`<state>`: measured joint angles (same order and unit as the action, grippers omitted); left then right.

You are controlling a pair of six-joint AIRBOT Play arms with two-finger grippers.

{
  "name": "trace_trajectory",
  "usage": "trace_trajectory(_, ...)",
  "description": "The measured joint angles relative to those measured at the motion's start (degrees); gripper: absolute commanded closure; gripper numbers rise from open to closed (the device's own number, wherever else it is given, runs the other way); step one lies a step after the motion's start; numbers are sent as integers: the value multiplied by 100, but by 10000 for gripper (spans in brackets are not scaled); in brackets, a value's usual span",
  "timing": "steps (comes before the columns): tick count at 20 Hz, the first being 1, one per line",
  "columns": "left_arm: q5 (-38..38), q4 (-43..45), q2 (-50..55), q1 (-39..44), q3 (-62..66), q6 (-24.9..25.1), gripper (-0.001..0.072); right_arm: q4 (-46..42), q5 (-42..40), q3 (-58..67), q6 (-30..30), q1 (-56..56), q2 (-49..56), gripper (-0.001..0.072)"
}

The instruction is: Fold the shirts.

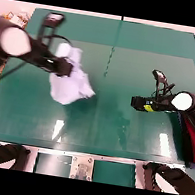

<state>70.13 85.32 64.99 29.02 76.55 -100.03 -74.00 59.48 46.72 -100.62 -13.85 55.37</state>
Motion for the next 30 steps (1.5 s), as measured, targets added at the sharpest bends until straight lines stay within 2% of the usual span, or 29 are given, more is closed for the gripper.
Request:
trace_trajectory(3, -505, -459, 662, 317, 9, 144, 52, -2, 7, 247, 0, 20, 0, 359)
trace_trajectory(6, -531, -636, 1086, 232, 28, 461, 52, 2, 15, 367, 0, 234, 28, 358)
trace_trajectory(12, 109, -511, 1292, -1257, -39, 813, 53, 365, -111, 428, 396, 769, 623, 358)
trace_trajectory(15, 28, -765, 1318, -1912, -354, 918, 53, 800, -426, 435, 826, 802, 1333, 358)
trace_trajectory(17, -378, -1143, 1357, -2138, -662, 1091, 53, 1257, -675, 448, 1200, 793, 1878, 358)
trace_trajectory(20, -1027, -1937, 1670, -2269, -1019, 1425, 53, 2096, -901, 490, 1910, 726, 2621, 359)
trace_trajectory(23, -1373, -2918, 2194, -2323, -1178, 1904, 53, 2988, -990, 518, 2612, 588, 3075, 369)
trace_trajectory(24, -1445, -3244, 2345, -2330, -1204, 2070, 53, 3250, -1021, 525, 2822, 533, 3178, 376)
trace_trajectory(25, -1543, -3580, 2496, -2339, -1220, 2227, 55, 3414, -1075, 529, 2988, 492, 3246, 522)
trace_trajectory(26, -1613, -3851, 2614, -2345, -1235, 2339, 152, 3521, -1172, 533, 3126, 452, 3307, 642)
trace_trajectory(27, -1665, -4100, 2726, -2347, -1246, 2435, 390, 3585, -1220, 549, 3228, 439, 3348, 664)
trace_trajectory(28, -1707, -4271, 2796, -2350, -1252, 2514, 558, 3650, -1274, 579, 3346, 431, 3375, 691)
trace_trajectory(29, -1755, -4435, 2859, -2352, -1255, 2610, 653, 3709, -1305, 614, 3416, 435, 3397, 691)
trace_trajectory(30, -1797, -4535, 2909, -2352, -1261, 2706, 682, 3751, -1338, 651, 3491, 470, 3412, 691)
